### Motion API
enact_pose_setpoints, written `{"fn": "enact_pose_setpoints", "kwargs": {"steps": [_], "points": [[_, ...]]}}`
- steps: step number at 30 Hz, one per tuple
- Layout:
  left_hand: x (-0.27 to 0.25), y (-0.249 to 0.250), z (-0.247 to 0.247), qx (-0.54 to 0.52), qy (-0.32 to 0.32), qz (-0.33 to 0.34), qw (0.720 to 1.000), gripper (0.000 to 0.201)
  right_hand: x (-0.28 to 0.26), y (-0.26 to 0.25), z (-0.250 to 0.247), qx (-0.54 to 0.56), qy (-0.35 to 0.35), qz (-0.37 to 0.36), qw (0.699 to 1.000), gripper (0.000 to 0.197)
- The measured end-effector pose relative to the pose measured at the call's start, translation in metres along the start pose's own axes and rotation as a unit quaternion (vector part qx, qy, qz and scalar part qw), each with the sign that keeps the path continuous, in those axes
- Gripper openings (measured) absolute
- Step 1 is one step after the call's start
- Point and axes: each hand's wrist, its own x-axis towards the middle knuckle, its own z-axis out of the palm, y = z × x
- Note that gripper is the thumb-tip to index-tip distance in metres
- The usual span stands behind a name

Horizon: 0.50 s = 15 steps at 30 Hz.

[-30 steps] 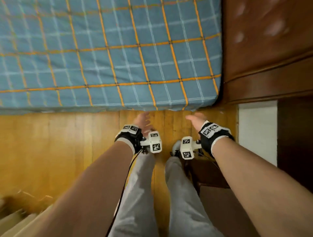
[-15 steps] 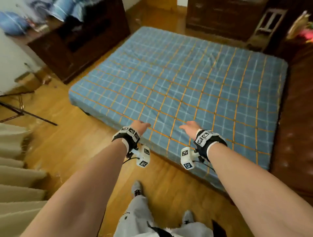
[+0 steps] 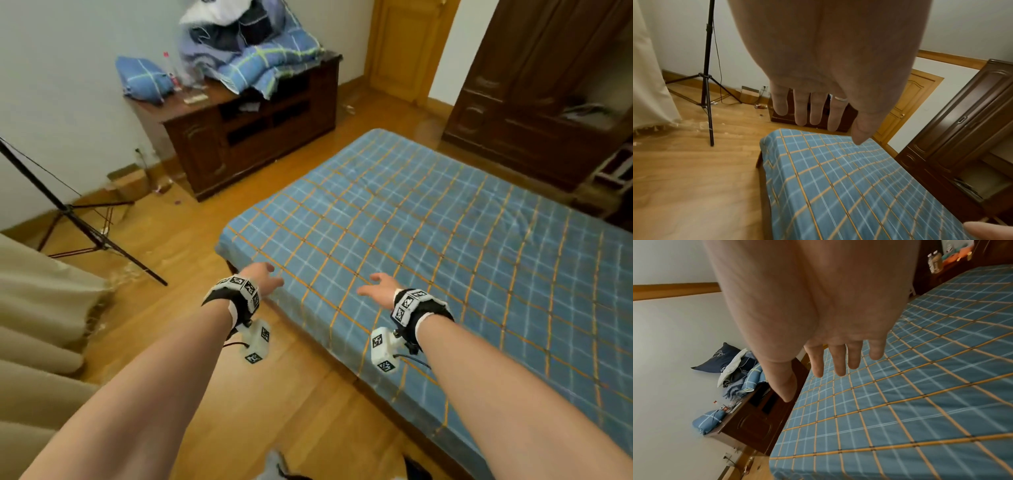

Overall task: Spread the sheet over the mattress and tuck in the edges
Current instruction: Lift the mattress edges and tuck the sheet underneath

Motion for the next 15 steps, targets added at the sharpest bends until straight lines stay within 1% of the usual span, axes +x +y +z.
{"fn": "enact_pose_setpoints", "kwargs": {"steps": [4,8,11,15], "points": [[0.058,-0.065,-0.080,-0.010,0.010,-0.009,1.000,0.057,0.046,-0.102,0.042,-0.021,0.002,-0.004,1.000,0.068],[0.133,-0.119,-0.140,-0.011,0.023,-0.009,1.000,0.056,0.117,-0.195,0.082,-0.029,-0.005,-0.024,0.999,0.068],[0.199,-0.153,-0.180,0.017,0.021,-0.014,1.000,0.055,0.181,-0.260,0.111,-0.029,-0.027,-0.035,0.999,0.068],[0.301,-0.197,-0.239,0.071,0.009,-0.020,0.997,0.055,0.295,-0.339,0.156,-0.013,-0.059,-0.028,0.998,0.071]]}}
